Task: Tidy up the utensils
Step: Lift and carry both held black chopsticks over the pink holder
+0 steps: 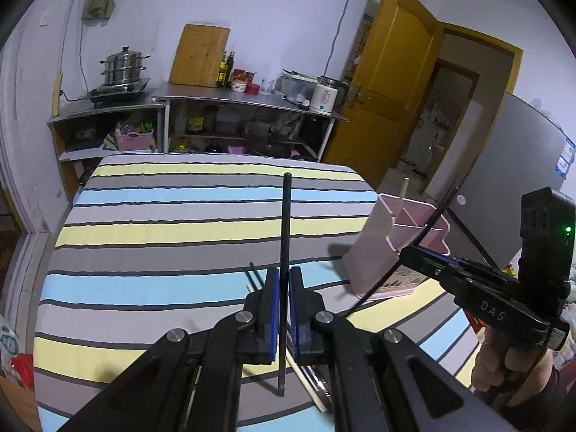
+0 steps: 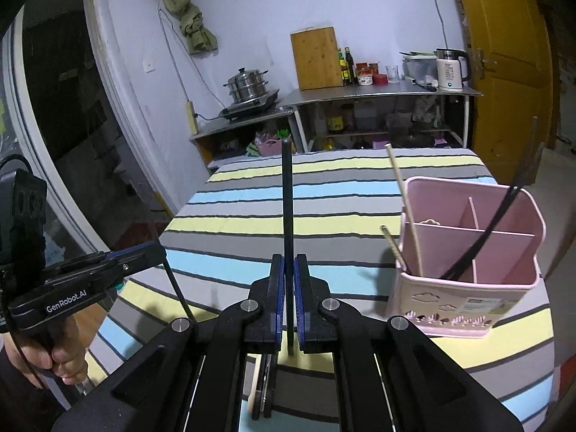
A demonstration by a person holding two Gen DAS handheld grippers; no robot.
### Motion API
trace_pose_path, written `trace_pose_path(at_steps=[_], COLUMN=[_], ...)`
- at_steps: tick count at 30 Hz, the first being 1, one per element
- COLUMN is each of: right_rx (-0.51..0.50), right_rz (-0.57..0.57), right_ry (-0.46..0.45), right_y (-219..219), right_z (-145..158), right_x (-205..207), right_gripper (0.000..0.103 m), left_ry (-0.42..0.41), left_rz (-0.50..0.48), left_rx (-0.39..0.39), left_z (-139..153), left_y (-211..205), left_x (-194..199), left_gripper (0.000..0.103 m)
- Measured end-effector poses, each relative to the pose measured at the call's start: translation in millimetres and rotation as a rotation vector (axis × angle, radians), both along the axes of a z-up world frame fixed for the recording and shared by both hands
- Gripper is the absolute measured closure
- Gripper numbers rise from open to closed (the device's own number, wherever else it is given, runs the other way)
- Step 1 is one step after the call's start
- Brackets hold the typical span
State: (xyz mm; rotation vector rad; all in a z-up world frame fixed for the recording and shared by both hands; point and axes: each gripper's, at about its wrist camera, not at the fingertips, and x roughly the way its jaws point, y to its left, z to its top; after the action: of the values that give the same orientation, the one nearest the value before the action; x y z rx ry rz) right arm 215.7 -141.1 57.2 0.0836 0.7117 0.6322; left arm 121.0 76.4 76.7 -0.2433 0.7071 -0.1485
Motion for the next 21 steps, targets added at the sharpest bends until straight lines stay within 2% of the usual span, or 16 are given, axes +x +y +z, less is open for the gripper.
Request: trace_pose_path(at_steps=[14,21], right_rx=[0.034,0.041], right_rz=[-0.064,-0.111], right_ry=[-0.033,-0.052], right_y=[-37,-59], right_z=[19,29], right_x=[-11,-17], right_gripper=[0.098,0.098], left_ry=[-0.030,-0.055], left_rz=[-0.070,-0.133], left_rx=[-0.007,-0.017], left_z=[26,42], left_y=[-28,-58], left_x=[2,13], left_gripper=[0.098,0.098])
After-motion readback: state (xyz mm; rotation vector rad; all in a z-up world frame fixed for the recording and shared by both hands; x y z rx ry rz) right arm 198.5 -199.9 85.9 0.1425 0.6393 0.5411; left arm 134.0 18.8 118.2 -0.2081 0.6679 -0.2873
